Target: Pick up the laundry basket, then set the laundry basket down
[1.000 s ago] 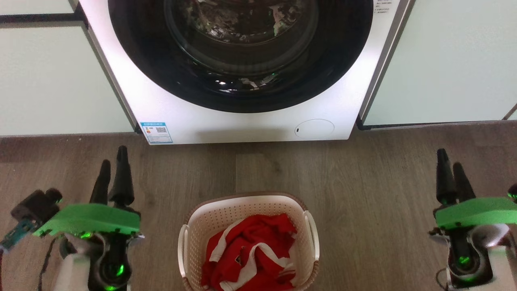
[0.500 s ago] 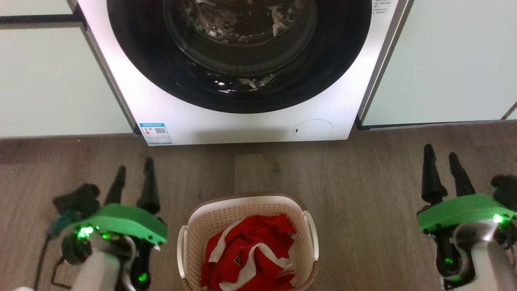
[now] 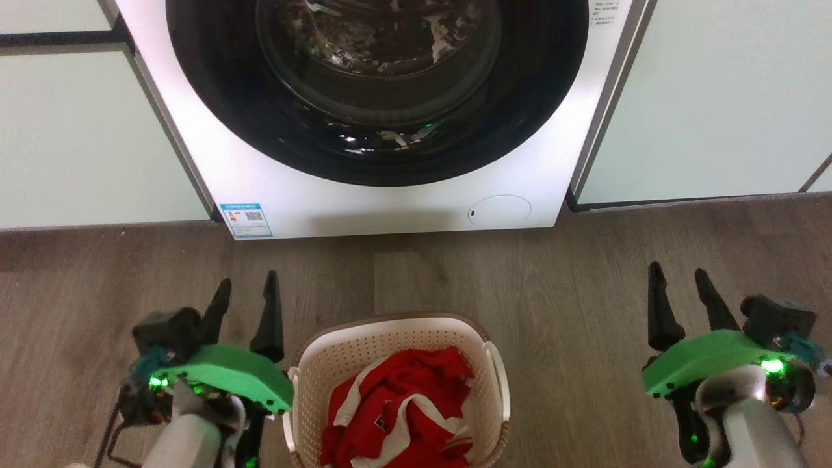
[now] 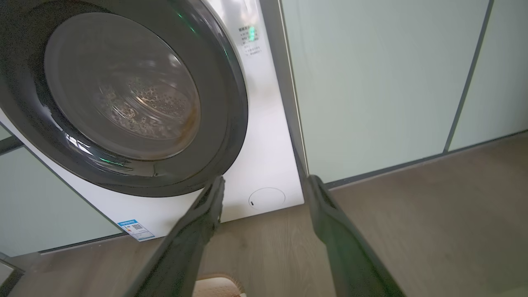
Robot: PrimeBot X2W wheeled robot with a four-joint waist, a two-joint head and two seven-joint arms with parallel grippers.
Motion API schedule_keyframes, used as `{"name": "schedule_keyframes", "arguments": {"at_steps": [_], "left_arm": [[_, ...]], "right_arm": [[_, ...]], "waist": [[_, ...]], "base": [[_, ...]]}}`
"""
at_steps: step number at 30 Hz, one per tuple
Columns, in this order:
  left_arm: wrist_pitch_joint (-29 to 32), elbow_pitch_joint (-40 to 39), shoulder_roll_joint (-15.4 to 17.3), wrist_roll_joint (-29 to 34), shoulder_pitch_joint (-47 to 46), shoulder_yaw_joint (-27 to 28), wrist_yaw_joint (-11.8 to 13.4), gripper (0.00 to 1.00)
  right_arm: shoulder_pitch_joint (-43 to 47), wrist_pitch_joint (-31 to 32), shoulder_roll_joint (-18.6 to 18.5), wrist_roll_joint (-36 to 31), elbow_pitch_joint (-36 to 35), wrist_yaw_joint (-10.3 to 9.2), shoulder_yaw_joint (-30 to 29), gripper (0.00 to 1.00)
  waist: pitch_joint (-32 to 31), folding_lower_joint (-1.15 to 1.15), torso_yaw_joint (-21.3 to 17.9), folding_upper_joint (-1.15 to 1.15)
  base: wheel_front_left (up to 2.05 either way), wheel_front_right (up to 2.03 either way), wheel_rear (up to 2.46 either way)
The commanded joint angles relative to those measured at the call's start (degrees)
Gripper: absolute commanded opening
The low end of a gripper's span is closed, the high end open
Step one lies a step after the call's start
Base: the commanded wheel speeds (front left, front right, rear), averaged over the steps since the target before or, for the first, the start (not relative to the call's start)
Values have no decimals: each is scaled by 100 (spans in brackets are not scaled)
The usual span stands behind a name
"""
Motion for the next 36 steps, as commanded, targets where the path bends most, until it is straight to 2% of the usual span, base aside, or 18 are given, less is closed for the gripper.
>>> {"name": "schedule_keyframes", "arguments": {"at_steps": [1, 5, 10, 14, 18, 25, 31, 34, 36], "left_arm": [[-98, -202, 122, 268, -414, 67, 48, 100], [-166, -519, 123, 706, -517, 92, 319, 100], [-251, -1107, 228, 1317, -646, 30, 818, 100], [-318, -1419, 396, 1722, -701, -191, 1198, 100], [-403, -1361, 521, 1902, -658, -498, 1430, 100], [-505, -1031, 516, 2034, -615, -738, 1363, 100], [-607, -842, 448, 2369, -576, -806, 1311, 100], [-658, -910, 356, 2487, -572, -756, 1276, 100], [-692, -967, 168, 2296, -506, -566, 1149, 100]], "right_arm": [[-325, -110, -65, -205, -238, 29, 114, 100], [-405, -177, -68, -463, -492, 30, 108, 100], [-482, -261, -71, -797, -1035, 32, 114, 100], [-468, -328, -74, -1101, -1424, 33, 126, 100], [-363, -412, -77, -1358, -1377, 35, 135, 100], [-302, -512, -80, -1562, -1103, 37, 186, 100], [-263, -613, -84, -2056, -814, 39, 293, 100], [-310, -663, -86, -2260, -873, 40, 299, 100], [-312, -696, -87, -2328, -917, 40, 277, 100]], "waist": [[4, 0, 0, 0], [24, 0, 3, 0], [70, 0, 13, 0], [100, 0, 16, 0], [107, 0, 5, 0], [111, 0, -10, 0], [131, 0, 0, 0], [157, 0, 8, 0], [168, 0, 11, 0]], "base": [[0, 0, 0], [0, 0, 0], [0, 0, 0], [0, 0, 0], [0, 0, 0], [0, 0, 0], [0, 0, 0], [0, 0, 0], [0, 0, 0]]}}
